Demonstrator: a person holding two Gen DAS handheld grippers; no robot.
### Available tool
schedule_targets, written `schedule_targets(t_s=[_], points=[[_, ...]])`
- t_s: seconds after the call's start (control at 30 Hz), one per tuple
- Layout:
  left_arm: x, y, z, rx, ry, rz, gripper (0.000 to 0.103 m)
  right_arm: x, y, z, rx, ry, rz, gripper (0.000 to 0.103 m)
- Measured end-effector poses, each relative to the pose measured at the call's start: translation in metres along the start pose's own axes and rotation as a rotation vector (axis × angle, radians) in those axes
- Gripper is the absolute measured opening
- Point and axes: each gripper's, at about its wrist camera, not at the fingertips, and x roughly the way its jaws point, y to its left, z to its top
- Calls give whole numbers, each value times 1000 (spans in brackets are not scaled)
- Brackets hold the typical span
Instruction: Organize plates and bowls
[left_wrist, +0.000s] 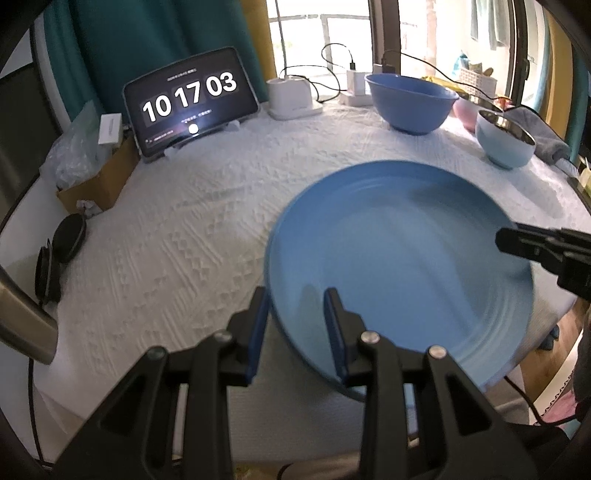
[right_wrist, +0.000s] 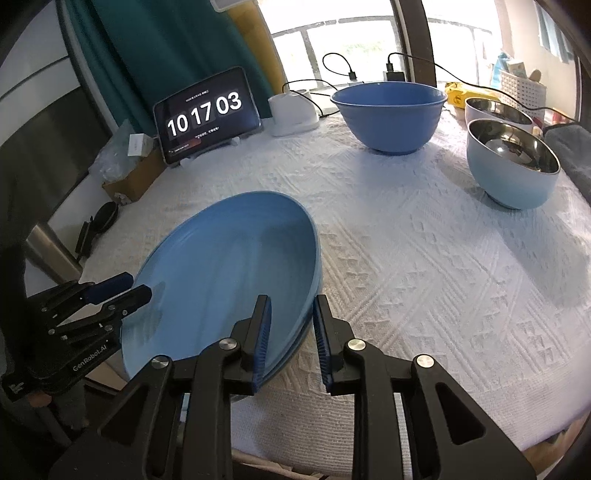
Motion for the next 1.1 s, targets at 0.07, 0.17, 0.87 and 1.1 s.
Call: schedule_targets(t_s=[0.07, 0.17, 0.87, 1.1], points=[[1, 0, 0, -1, 1, 0, 32, 0, 0, -1, 1, 0, -1, 24], [1, 0, 0, 2, 1, 3, 32, 0, -2, -2, 8, -1, -4, 24], [24, 7, 2, -77, 33, -25, 37, 24, -2, -5, 20, 54, 50, 39], [35, 7, 15, -106, 60, -83, 36, 27, -10, 3, 38, 43, 42, 34]])
